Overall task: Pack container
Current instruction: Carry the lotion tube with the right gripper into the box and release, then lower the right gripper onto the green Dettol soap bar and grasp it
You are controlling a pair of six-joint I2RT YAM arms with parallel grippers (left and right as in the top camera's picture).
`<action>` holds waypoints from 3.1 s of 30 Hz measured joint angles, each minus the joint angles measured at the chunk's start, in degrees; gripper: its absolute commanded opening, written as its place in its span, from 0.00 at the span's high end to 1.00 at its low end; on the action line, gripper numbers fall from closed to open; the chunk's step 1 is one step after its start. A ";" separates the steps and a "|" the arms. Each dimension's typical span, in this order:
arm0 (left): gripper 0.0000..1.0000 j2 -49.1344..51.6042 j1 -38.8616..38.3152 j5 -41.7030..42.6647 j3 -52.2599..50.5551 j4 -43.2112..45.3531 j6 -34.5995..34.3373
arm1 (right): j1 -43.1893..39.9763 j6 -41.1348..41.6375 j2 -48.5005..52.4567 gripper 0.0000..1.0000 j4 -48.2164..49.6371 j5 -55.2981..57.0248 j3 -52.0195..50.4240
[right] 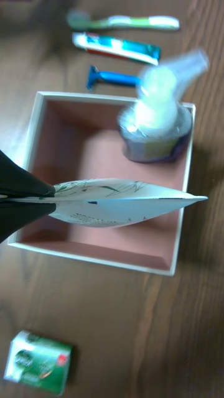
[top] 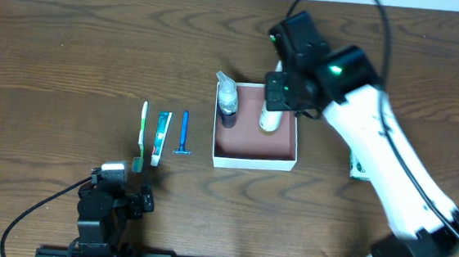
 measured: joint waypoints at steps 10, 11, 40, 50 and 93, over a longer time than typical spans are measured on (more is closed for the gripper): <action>0.02 0.00 0.00 0.00 0.00 -0.02 0.00 | 0.00 -0.26 5.62 0.98 5.53 0.15 -0.44; 0.02 0.00 0.00 0.00 0.00 -0.02 0.00 | 0.00 -0.28 5.62 0.98 5.90 0.13 -0.44; 0.02 0.00 0.00 0.00 0.00 0.00 0.00 | -16.87 -2.82 -15.23 0.17 -5.22 1.77 0.66; 0.02 0.00 0.00 0.00 0.00 0.00 0.00 | -28.98 -2.86 -11.23 0.18 -0.96 1.88 -16.17; 0.02 0.00 0.00 0.00 0.00 -0.02 0.00 | -33.40 -20.35 -3.45 0.63 36.52 1.95 -52.78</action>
